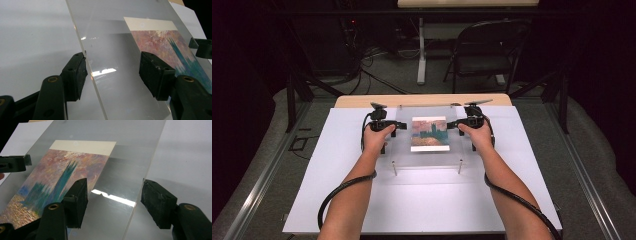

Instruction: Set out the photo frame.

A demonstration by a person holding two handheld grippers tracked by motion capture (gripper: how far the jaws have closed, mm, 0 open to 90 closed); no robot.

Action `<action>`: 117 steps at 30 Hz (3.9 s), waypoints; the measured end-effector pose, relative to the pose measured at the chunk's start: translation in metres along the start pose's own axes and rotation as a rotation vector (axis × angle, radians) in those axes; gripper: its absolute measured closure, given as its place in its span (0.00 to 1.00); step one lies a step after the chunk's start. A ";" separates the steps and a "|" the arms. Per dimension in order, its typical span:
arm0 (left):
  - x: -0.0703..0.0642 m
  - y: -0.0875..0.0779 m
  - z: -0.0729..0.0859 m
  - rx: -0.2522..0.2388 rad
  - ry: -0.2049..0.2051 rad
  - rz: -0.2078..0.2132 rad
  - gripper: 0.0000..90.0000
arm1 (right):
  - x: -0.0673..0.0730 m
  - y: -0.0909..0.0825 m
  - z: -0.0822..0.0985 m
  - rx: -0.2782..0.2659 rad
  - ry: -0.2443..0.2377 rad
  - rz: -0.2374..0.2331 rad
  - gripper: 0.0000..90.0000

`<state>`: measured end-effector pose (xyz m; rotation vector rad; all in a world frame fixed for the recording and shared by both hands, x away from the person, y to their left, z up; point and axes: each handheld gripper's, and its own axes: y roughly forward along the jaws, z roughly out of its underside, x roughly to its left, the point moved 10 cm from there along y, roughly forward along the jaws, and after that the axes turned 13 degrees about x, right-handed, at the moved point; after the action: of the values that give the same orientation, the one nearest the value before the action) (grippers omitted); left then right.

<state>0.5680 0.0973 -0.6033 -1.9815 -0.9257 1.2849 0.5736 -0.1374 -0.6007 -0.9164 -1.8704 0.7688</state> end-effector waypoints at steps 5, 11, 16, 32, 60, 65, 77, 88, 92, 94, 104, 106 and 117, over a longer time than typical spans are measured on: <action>-0.002 -0.004 0.000 -0.005 0.008 0.000 0.44 | 0.002 -0.003 -0.001 -0.004 -0.012 0.006 0.42; -0.005 -0.009 0.000 -0.006 0.026 -0.002 0.45 | 0.005 -0.008 -0.002 -0.013 -0.033 0.013 0.42; -0.007 -0.015 -0.001 -0.008 0.048 -0.007 0.46 | 0.008 -0.013 -0.002 -0.025 -0.037 0.019 0.44; -0.016 -0.032 0.000 -0.044 0.064 0.017 0.53 | 0.016 -0.031 -0.002 -0.053 -0.073 0.030 0.49; -0.039 -0.072 0.013 -0.132 0.161 0.021 0.62 | 0.042 -0.070 0.009 -0.152 -0.214 0.114 0.51; -0.044 -0.079 0.017 -0.142 0.182 0.015 0.64 | 0.047 -0.079 0.012 -0.161 -0.237 0.127 0.53; -0.053 -0.096 0.026 -0.155 0.226 0.016 0.68 | 0.058 -0.096 0.021 -0.183 -0.290 0.150 0.57; -0.063 -0.109 0.038 -0.176 0.275 -0.004 0.70 | 0.067 -0.110 0.031 -0.204 -0.336 0.168 0.61; -0.067 -0.114 0.042 -0.191 0.289 -0.010 0.71 | 0.070 -0.116 0.036 -0.217 -0.351 0.177 0.63; -0.068 -0.116 0.045 -0.196 0.294 -0.010 0.72 | 0.072 -0.119 0.039 -0.225 -0.358 0.182 0.64; -0.074 -0.126 0.057 -0.214 0.321 -0.011 0.74 | 0.079 -0.129 0.050 -0.252 -0.376 0.173 0.68; -0.076 -0.128 0.059 -0.215 0.326 -0.002 0.75 | 0.080 -0.131 0.052 -0.258 -0.379 0.172 0.69; -0.080 -0.136 0.070 -0.237 0.349 0.006 0.77 | 0.085 -0.140 0.062 -0.277 -0.382 0.160 0.74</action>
<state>0.4488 0.1185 -0.4809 -2.2967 -0.9306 0.8211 0.4502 -0.1500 -0.4767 -1.1669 -2.3005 0.8389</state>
